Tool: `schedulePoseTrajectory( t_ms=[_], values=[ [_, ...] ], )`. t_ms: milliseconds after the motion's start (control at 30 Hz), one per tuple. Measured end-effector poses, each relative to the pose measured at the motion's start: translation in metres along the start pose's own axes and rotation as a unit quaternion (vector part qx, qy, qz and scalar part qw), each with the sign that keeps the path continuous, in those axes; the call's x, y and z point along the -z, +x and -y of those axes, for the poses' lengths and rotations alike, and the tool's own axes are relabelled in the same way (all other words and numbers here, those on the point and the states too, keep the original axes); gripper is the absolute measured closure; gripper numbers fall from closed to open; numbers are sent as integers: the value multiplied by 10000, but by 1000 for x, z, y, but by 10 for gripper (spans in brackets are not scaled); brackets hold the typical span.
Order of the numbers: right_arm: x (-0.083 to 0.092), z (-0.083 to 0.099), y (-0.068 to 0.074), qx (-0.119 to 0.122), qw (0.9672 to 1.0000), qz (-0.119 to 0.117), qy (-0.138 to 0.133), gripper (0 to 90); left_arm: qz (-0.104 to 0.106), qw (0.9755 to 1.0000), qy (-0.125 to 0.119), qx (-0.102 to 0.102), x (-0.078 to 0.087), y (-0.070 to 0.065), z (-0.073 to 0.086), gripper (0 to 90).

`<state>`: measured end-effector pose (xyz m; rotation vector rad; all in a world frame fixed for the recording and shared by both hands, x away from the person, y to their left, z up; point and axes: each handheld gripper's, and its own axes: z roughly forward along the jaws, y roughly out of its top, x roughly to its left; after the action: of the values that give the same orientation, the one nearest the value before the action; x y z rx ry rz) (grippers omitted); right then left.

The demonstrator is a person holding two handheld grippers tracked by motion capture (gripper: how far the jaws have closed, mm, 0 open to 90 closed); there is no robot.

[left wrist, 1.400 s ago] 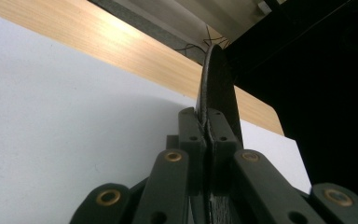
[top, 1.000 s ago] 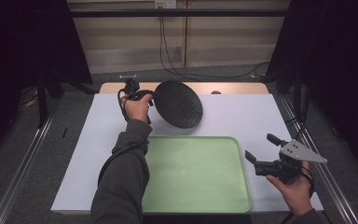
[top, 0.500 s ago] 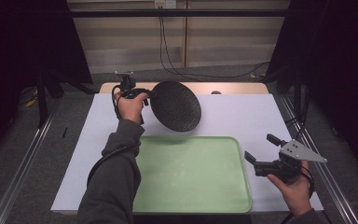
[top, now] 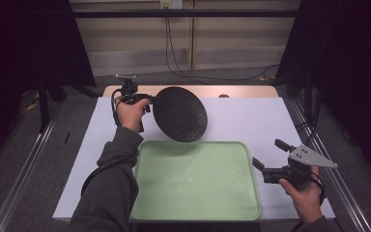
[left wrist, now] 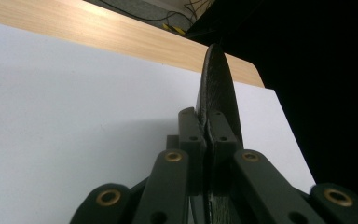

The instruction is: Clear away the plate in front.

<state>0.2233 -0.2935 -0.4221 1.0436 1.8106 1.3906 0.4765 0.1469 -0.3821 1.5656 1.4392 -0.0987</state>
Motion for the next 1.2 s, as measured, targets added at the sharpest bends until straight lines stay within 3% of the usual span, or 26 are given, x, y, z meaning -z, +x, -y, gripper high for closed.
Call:
schedulePoseTrajectory(
  t_ms=[567, 1200],
  values=[
    [0, 2, -1, 58, 9999, -34, 76, 0, 119, 9994, 264, -186, 8, -6, 9, 872],
    [-1, 2, 0, 116, 9999, -78, 61, 0, 413, 9959, 669, -449, 16, -12, 20, 871]
  ],
)
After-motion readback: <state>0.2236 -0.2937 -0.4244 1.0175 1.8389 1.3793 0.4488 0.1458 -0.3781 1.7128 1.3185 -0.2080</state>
